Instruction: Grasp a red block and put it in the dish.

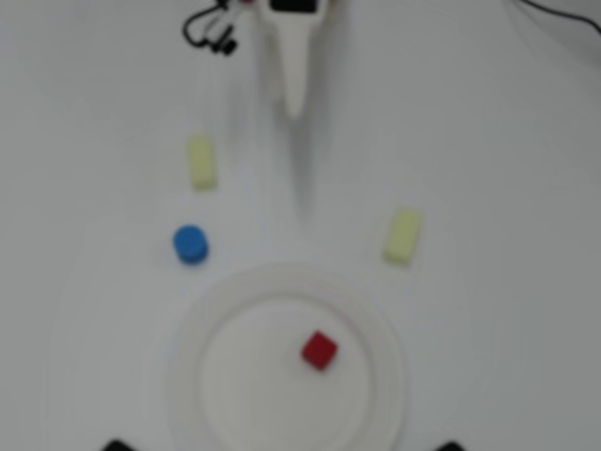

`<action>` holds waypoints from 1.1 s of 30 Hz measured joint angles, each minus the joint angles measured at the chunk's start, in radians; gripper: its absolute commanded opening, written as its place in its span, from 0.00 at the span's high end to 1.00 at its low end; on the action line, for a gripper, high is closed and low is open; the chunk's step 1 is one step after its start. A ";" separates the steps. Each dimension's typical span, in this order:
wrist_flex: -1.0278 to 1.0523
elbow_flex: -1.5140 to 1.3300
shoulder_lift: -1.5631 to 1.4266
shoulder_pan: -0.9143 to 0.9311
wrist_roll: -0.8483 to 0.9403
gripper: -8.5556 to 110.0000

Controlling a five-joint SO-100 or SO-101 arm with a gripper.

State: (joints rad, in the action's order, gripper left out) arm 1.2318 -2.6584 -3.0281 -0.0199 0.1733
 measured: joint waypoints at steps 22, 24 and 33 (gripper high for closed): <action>0.083 -0.403 -0.238 -0.152 -0.087 0.91; 0.086 -0.405 -0.238 -0.152 -0.097 0.93; 0.087 -0.405 -0.238 -0.152 -0.115 0.93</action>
State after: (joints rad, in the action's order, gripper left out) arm 1.3192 -3.0634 -3.2658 -0.1718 0.0583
